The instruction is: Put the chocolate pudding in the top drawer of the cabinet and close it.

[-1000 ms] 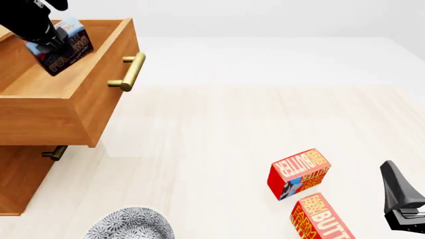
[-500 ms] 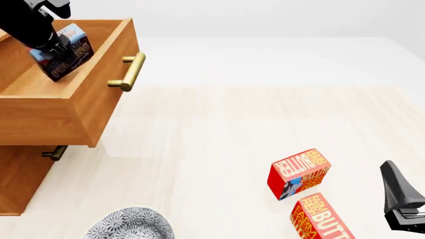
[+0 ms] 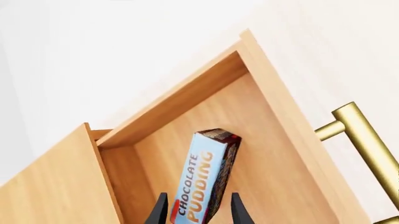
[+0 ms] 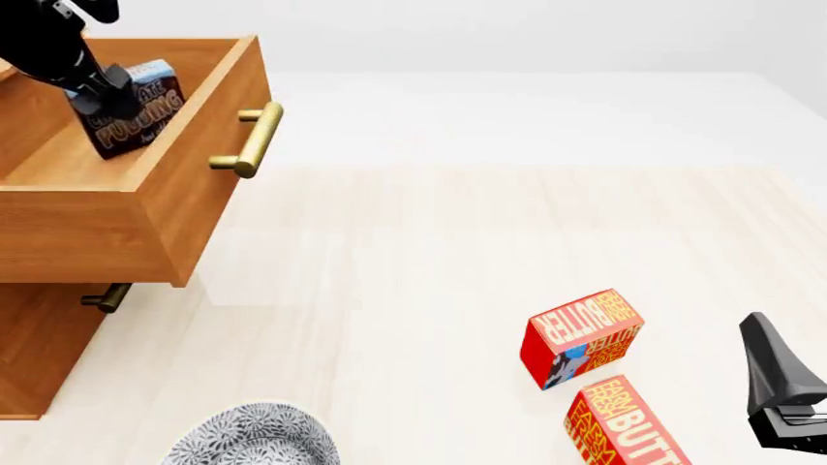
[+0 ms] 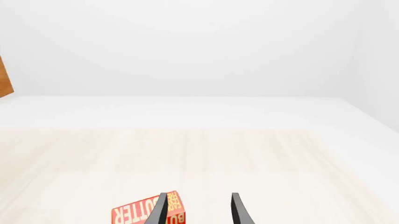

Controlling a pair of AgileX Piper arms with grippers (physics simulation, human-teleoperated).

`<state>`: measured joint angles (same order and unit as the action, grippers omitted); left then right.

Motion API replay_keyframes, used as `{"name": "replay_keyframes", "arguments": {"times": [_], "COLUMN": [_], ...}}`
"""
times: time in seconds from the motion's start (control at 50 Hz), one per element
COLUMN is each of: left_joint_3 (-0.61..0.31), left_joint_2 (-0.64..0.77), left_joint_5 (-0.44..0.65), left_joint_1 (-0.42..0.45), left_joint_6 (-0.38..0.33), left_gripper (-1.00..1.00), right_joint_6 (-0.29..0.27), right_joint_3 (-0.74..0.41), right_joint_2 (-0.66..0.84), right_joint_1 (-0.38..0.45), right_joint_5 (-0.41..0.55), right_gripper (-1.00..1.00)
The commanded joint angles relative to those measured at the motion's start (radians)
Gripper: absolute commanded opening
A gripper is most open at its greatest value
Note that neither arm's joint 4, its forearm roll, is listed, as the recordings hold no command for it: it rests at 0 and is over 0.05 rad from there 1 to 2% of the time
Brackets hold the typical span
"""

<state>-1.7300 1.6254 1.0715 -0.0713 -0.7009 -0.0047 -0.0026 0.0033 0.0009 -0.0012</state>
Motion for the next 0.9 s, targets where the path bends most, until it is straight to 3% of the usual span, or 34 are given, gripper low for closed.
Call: {"name": "replay_keyframes", "arguments": {"times": [0.02, 0.26, 0.48, 0.62, 0.72, 0.9], "left_joint_3": [-0.047, -0.186, -0.297, -0.318, -0.347, -0.3], "left_joint_2": [-0.009, -0.027, -0.042, -0.079, -0.1, -0.142], "left_joint_5": [0.026, 0.104, 0.148, 0.148, 0.148, 0.148], "left_joint_1": [-0.007, -0.026, 0.007, 0.032, 0.1, 0.193], "left_joint_6": [-0.003, -0.02, -0.009, -0.012, 0.012, 0.037], "left_gripper": [1.0, 1.0, 1.0, 1.0, 1.0, 1.0], "right_joint_6": [0.0, 0.0, 0.0, 0.0, 0.0, 0.0], "right_joint_3": [0.0, 0.0, 0.0, 0.0, 0.0, 0.0], "right_joint_2": [0.0, 0.0, 0.0, 0.0, 0.0, 0.0], "right_joint_1": [0.0, 0.0, 0.0, 0.0, 0.0, 0.0], "right_joint_5": [0.0, 0.0, 0.0, 0.0, 0.0, 0.0], "right_gripper": [1.0, 1.0, 1.0, 1.0, 1.0, 1.0]}}
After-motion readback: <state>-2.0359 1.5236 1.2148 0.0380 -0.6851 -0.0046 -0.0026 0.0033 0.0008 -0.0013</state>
